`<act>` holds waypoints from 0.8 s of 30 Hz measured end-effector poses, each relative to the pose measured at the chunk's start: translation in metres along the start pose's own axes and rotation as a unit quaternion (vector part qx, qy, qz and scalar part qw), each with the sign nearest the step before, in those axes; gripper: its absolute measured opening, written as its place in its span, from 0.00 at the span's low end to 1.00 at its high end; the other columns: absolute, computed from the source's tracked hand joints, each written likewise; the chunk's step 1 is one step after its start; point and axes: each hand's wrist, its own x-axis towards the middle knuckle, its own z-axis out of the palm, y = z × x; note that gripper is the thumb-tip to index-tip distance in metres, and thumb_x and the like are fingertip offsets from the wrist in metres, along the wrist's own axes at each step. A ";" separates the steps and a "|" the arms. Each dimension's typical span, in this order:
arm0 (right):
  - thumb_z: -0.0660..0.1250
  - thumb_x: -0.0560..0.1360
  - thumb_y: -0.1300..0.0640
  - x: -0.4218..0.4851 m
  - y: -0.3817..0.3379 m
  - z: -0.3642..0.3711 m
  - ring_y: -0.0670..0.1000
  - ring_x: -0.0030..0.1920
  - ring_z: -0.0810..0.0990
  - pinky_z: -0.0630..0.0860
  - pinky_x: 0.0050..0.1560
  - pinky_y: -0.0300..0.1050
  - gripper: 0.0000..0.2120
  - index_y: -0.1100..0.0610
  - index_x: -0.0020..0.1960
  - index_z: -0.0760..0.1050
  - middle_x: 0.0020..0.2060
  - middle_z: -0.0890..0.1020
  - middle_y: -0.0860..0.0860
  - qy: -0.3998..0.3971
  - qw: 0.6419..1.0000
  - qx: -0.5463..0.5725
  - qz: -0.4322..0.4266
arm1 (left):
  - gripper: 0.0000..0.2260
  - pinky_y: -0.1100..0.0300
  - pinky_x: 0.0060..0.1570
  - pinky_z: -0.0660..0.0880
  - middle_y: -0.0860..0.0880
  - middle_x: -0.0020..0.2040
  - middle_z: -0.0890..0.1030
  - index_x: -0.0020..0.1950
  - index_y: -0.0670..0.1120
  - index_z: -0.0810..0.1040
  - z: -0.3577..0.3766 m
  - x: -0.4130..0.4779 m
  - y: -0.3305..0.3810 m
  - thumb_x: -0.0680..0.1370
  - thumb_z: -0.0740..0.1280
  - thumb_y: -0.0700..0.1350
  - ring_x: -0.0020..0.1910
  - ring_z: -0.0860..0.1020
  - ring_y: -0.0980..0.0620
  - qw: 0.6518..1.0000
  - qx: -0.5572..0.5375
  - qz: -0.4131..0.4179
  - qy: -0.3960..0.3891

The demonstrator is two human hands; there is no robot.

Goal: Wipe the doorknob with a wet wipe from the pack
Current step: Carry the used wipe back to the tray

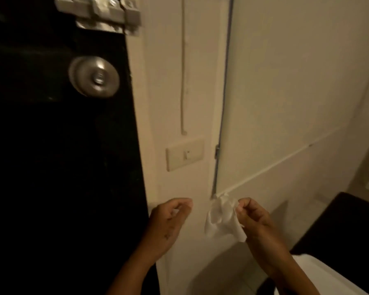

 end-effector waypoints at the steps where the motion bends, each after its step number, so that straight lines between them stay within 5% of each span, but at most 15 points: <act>1: 0.75 0.62 0.50 -0.007 0.004 -0.011 0.48 0.31 0.75 0.71 0.28 0.37 0.17 0.58 0.36 0.70 0.30 0.77 0.51 0.013 1.000 0.008 0.007 | 0.07 0.76 0.34 0.70 0.58 0.41 0.80 0.49 0.52 0.79 0.019 -0.002 -0.003 0.77 0.62 0.51 0.38 0.78 0.61 0.998 -0.012 -0.035 -0.046; 3: 0.66 0.70 0.61 -0.019 0.011 -0.034 0.46 0.29 0.77 0.73 0.27 0.35 0.07 0.60 0.36 0.69 0.28 0.78 0.49 0.041 0.999 0.023 0.018 | 0.13 0.71 0.34 0.71 0.57 0.44 0.82 0.50 0.50 0.80 0.053 -0.006 -0.009 0.77 0.59 0.56 0.34 0.78 0.63 0.990 -0.021 -0.078 -0.114; 5: 0.60 0.74 0.66 -0.031 0.018 -0.058 0.45 0.28 0.77 0.73 0.27 0.35 0.08 0.60 0.37 0.70 0.27 0.79 0.49 0.078 0.996 0.019 0.032 | 0.16 0.73 0.32 0.70 0.54 0.44 0.83 0.49 0.48 0.81 0.084 -0.009 -0.014 0.77 0.60 0.56 0.31 0.76 0.65 0.984 -0.021 -0.088 -0.155; 8: 0.60 0.73 0.62 -0.048 0.021 -0.094 0.46 0.29 0.77 0.73 0.29 0.36 0.06 0.61 0.38 0.69 0.28 0.79 0.50 0.108 0.993 0.014 0.045 | 0.14 0.76 0.28 0.67 0.50 0.35 0.78 0.46 0.40 0.81 0.128 -0.010 -0.016 0.77 0.63 0.50 0.26 0.72 0.65 0.976 -0.034 -0.093 -0.195; 13: 0.62 0.68 0.54 -0.072 0.025 -0.153 0.52 0.37 0.78 0.76 0.35 0.40 0.10 0.62 0.42 0.71 0.36 0.80 0.54 0.151 0.985 0.007 0.082 | 0.09 0.71 0.32 0.68 0.52 0.30 0.75 0.39 0.43 0.79 0.197 -0.007 -0.016 0.76 0.64 0.45 0.29 0.71 0.59 0.954 -0.049 -0.111 -0.273; 19: 0.57 0.75 0.43 -0.095 0.043 -0.224 0.57 0.50 0.79 0.76 0.43 0.49 0.22 0.60 0.55 0.75 0.51 0.81 0.56 0.204 0.958 0.089 0.181 | 0.08 0.72 0.27 0.65 0.48 0.33 0.73 0.38 0.43 0.74 0.264 -0.007 -0.016 0.77 0.62 0.42 0.29 0.70 0.59 0.945 -0.056 -0.125 -0.298; 24: 0.64 0.69 0.53 -0.099 0.056 -0.266 0.53 0.39 0.81 0.78 0.38 0.48 0.11 0.61 0.45 0.73 0.39 0.83 0.55 0.181 0.949 0.092 0.241 | 0.09 0.66 0.32 0.69 0.49 0.32 0.73 0.36 0.44 0.75 0.304 -0.001 -0.033 0.77 0.62 0.42 0.30 0.72 0.57 0.929 -0.076 -0.187 -0.309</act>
